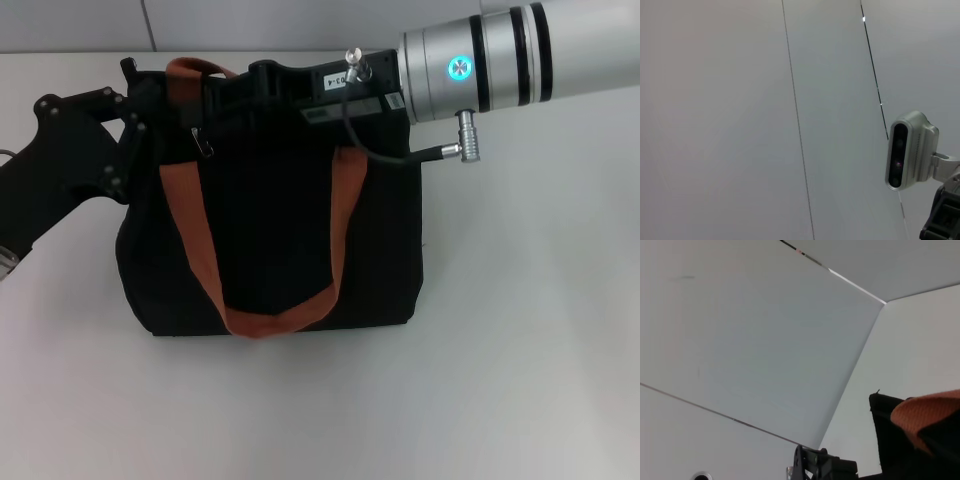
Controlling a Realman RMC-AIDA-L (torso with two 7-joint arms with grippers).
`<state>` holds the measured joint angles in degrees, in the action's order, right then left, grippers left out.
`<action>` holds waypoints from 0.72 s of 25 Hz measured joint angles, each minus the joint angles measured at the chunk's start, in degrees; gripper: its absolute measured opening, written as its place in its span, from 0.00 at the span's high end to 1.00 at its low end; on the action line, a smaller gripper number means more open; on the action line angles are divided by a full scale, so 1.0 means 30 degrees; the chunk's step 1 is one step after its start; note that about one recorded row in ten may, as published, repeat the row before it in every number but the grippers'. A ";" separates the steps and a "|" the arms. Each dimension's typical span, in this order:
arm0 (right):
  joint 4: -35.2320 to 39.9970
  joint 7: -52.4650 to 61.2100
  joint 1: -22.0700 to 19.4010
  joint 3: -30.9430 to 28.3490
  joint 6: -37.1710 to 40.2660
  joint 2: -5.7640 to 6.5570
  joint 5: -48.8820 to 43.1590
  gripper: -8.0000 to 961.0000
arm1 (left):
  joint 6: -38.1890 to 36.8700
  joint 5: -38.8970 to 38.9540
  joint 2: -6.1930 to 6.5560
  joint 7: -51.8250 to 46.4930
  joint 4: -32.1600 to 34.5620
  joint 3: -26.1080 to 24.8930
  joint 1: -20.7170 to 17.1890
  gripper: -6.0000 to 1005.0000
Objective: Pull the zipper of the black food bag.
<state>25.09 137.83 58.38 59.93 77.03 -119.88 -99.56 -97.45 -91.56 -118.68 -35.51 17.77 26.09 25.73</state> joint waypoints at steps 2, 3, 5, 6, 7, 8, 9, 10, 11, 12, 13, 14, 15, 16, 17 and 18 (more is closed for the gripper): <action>-0.0283 -0.0078 0.0148 0.0108 -0.0165 -0.0009 0.0135 0.64 | -0.0048 -0.0007 0.0001 0.0013 -0.0006 -0.0039 0.0026 0.96; -0.0283 -0.0078 0.0148 0.0108 -0.0165 -0.0009 0.0135 0.64 | -0.0091 -0.0009 0.0004 0.0013 -0.0007 -0.0073 0.0032 0.96; -0.0410 -0.0112 0.0198 0.0221 -0.0234 -0.0010 0.0202 0.64 | -0.0166 -0.0011 0.0007 0.0013 -0.0008 -0.0097 0.0035 0.96; -0.0415 -0.0116 0.0199 0.0277 -0.0258 -0.0010 0.0207 0.64 | -0.0192 -0.0011 0.0009 0.0011 -0.0007 -0.0106 0.0036 0.96; -0.0357 -0.0122 0.0190 0.0379 -0.0279 -0.0006 0.0203 0.64 | -0.0205 -0.0012 0.0012 0.0005 -0.0008 -0.0112 0.0036 0.96; -0.0357 -0.0122 0.0190 0.0379 -0.0279 -0.0006 0.0203 0.64 | -0.0218 -0.0011 0.0020 -0.0009 -0.0008 -0.0120 0.0036 0.96; -0.0260 -0.0124 0.0162 0.0397 -0.0278 0.0004 0.0189 0.64 | -0.0223 -0.0009 0.0026 -0.0019 0.0000 -0.0128 0.0037 0.96; 0.0140 -0.0128 -0.0047 0.0407 -0.0217 0.0048 0.0142 0.64 | -0.0228 0.0033 0.0034 -0.0028 0.0017 -0.0134 0.0037 0.96; 0.0140 -0.0128 -0.0047 0.0407 -0.0217 0.0048 0.0142 0.64 | -0.0228 0.0033 0.0034 -0.0028 0.0017 -0.0134 0.0037 0.96; 0.0351 -0.0129 -0.0172 0.0417 -0.0191 0.0069 0.0119 0.64 | -0.0212 0.0106 0.0037 -0.0045 0.0028 -0.0138 0.0037 0.96; 0.0709 -0.0132 -0.0365 0.0481 -0.0129 0.0091 0.0099 0.64 | -0.0212 0.0106 0.0037 -0.0045 0.0028 -0.0138 0.0037 0.96; 0.0966 -0.0130 -0.0521 0.0547 -0.0093 0.0106 0.0088 0.64 | -0.0178 0.0161 0.0039 -0.0062 0.0028 -0.0141 0.0037 0.96; 0.1368 -0.0125 -0.0692 0.0715 -0.0052 0.0121 0.0086 0.64 | -0.0156 0.0195 0.0039 -0.0076 0.0028 -0.0142 0.0037 0.96; 0.1522 -0.0119 -0.0763 0.0792 -0.0039 0.0125 0.0086 0.64 | -0.0134 0.0205 0.0039 -0.0103 0.0028 -0.0142 0.0038 0.96; 0.2096 -0.0092 -0.1012 0.1101 -0.0004 0.0138 0.0085 0.64 | -0.0135 0.0208 0.0039 -0.0141 0.0028 -0.0143 0.0038 0.96; 0.2096 -0.0092 -0.1012 0.1101 -0.0004 0.0138 0.0085 0.64 | -0.0135 0.0208 0.0039 -0.0141 0.0028 -0.0143 0.0038 0.96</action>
<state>31.38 137.56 55.35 63.23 77.02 -119.46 -99.31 -97.85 -90.94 -118.56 -35.93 17.85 25.66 25.84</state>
